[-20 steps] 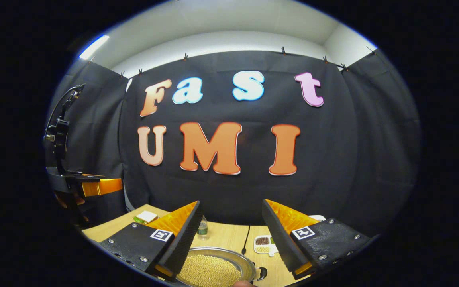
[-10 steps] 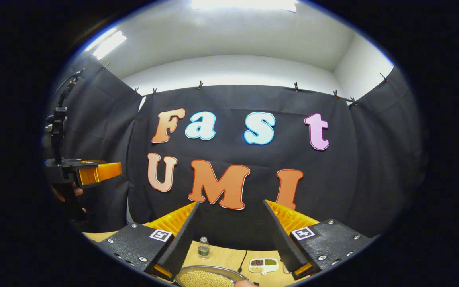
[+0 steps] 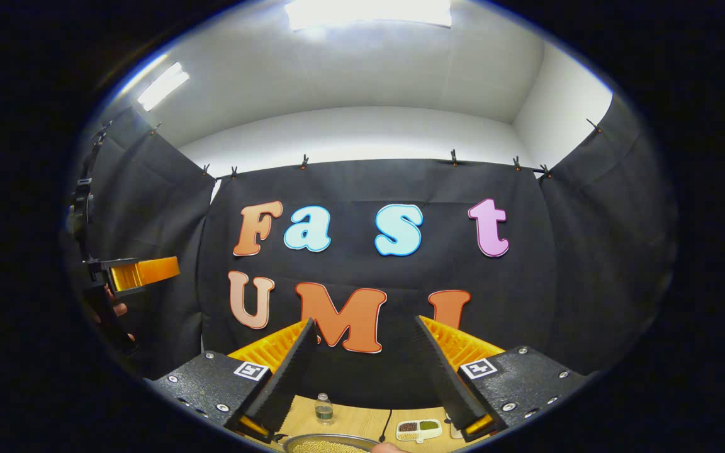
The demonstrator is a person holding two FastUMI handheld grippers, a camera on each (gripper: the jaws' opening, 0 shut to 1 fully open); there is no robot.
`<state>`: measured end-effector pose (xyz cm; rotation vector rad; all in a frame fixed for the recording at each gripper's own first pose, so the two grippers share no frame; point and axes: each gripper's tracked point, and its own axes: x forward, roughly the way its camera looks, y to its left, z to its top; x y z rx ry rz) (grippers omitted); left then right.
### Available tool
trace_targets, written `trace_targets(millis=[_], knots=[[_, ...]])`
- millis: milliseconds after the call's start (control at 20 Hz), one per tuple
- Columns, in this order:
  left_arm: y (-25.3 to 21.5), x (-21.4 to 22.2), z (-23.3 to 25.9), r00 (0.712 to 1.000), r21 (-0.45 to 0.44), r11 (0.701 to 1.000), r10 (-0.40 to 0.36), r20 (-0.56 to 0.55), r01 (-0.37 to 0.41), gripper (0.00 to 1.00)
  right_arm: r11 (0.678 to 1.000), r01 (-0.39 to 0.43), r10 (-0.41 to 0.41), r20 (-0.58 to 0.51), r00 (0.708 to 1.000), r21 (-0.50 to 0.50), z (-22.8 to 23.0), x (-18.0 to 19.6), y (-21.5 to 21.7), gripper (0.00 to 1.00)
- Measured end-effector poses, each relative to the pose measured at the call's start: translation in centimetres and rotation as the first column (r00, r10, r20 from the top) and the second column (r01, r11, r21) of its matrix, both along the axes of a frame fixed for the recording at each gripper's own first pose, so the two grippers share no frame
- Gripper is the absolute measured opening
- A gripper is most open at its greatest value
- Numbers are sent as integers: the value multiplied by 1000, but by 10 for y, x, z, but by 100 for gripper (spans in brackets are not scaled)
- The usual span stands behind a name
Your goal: First push the handle of the pot to place it horizontally, then grasp the pot with both hands and set it on the induction cooktop.
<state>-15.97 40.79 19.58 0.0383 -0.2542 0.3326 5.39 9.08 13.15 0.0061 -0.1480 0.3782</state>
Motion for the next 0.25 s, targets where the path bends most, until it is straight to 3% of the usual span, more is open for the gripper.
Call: trace_targets(millis=[250], knots=[[-1,7,-10,998,4,1000,-18,-55,19,80,1000,25,-25,-4,1000,-3,-6,9,-12,97]])
